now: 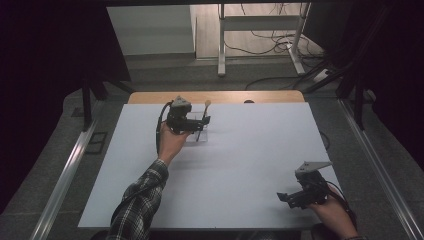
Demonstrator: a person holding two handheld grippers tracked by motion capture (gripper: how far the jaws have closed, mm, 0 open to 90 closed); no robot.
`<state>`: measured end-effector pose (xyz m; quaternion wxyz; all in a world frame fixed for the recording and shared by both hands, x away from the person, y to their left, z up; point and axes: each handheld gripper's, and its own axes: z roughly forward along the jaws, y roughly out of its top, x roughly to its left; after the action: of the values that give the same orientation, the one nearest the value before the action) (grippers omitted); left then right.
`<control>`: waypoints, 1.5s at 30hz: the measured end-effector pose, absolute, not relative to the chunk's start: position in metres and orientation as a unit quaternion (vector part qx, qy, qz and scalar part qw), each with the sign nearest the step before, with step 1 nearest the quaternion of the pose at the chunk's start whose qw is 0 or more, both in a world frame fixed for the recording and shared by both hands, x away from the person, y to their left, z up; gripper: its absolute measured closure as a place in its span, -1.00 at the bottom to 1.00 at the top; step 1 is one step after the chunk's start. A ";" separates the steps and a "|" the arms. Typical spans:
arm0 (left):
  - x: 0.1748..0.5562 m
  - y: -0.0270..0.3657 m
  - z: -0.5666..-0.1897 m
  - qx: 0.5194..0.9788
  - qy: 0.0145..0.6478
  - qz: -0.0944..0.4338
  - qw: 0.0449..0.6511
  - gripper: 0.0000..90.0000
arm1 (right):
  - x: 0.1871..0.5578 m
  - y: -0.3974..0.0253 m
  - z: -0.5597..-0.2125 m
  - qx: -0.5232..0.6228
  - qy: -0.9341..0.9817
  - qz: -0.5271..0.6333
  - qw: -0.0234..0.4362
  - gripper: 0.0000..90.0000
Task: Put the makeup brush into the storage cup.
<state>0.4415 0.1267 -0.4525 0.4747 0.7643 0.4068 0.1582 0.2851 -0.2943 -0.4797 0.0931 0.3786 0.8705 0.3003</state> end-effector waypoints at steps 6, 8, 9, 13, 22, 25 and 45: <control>0.440 0.129 -0.453 0.780 0.402 0.152 0.455 -0.91 | 0.285 -0.294 -0.480 0.379 0.870 0.300 0.093 -0.99; 0.439 0.128 -0.454 0.786 0.398 0.154 0.447 -0.92 | 0.285 -0.294 -0.480 0.379 0.870 0.300 0.093 -0.99; 0.439 0.128 -0.454 0.789 0.395 0.156 0.444 -0.93 | 0.285 -0.294 -0.480 0.379 0.870 0.300 0.093 -0.99; 0.437 0.129 -0.455 0.795 0.392 0.155 0.437 -0.94 | 0.285 -0.294 -0.480 0.380 0.870 0.301 0.093 -0.99; 0.431 0.135 -0.455 0.797 0.391 0.154 0.434 -0.97 | 0.285 -0.295 -0.479 0.382 0.868 0.302 0.094 -0.99; 0.429 0.138 -0.455 0.796 0.391 0.152 0.437 -0.97 | 0.285 -0.295 -0.479 0.382 0.868 0.302 0.093 -0.99; 0.410 0.162 -0.467 0.794 0.400 0.146 0.433 -0.98 | 0.285 -0.294 -0.479 0.384 0.868 0.300 0.094 -0.99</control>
<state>0.4096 0.1621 -0.4669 0.4333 0.7942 0.4001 0.1461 0.2853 -0.2942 -0.4795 0.0937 0.3840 0.8682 0.3000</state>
